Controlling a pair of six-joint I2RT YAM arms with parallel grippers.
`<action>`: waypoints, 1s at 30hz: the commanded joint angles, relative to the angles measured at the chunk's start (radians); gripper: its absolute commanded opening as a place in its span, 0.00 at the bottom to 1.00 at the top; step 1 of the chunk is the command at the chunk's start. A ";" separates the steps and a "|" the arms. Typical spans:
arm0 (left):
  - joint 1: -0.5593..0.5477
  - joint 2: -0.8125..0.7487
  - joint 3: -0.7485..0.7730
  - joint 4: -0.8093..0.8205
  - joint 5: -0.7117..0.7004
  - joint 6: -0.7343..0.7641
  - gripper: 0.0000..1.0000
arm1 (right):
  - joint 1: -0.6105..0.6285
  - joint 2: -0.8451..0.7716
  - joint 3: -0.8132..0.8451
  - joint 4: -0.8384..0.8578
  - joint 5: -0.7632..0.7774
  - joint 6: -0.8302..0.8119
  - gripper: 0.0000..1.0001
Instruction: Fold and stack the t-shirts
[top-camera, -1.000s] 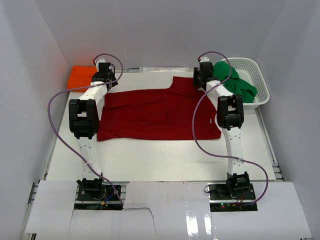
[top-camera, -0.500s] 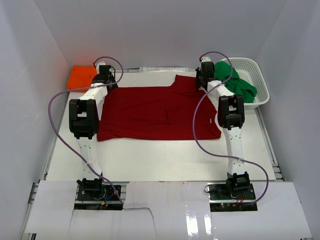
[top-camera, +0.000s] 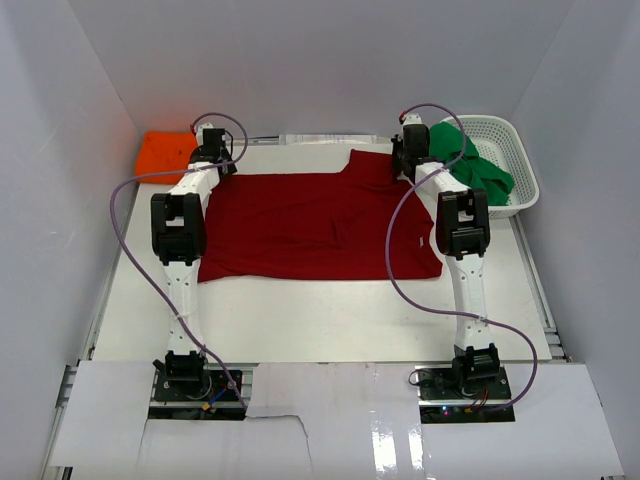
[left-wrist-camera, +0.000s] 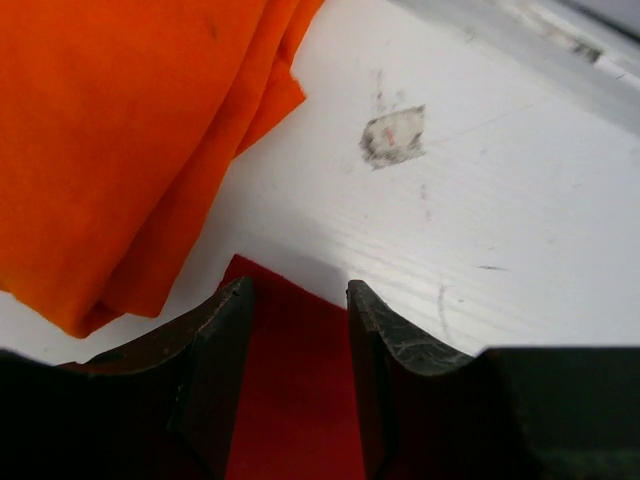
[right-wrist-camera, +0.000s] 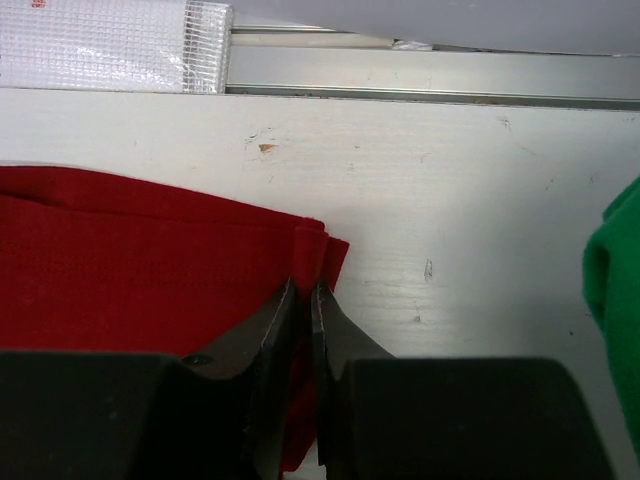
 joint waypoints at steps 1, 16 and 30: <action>0.005 -0.002 0.041 -0.041 -0.022 -0.014 0.54 | -0.005 -0.044 -0.016 0.002 -0.011 -0.003 0.17; 0.019 0.063 0.049 -0.136 -0.098 -0.047 0.28 | -0.003 -0.056 -0.029 0.004 -0.023 0.006 0.16; 0.036 0.043 0.156 -0.124 0.019 -0.037 0.00 | -0.030 -0.079 0.076 0.122 -0.140 0.048 0.08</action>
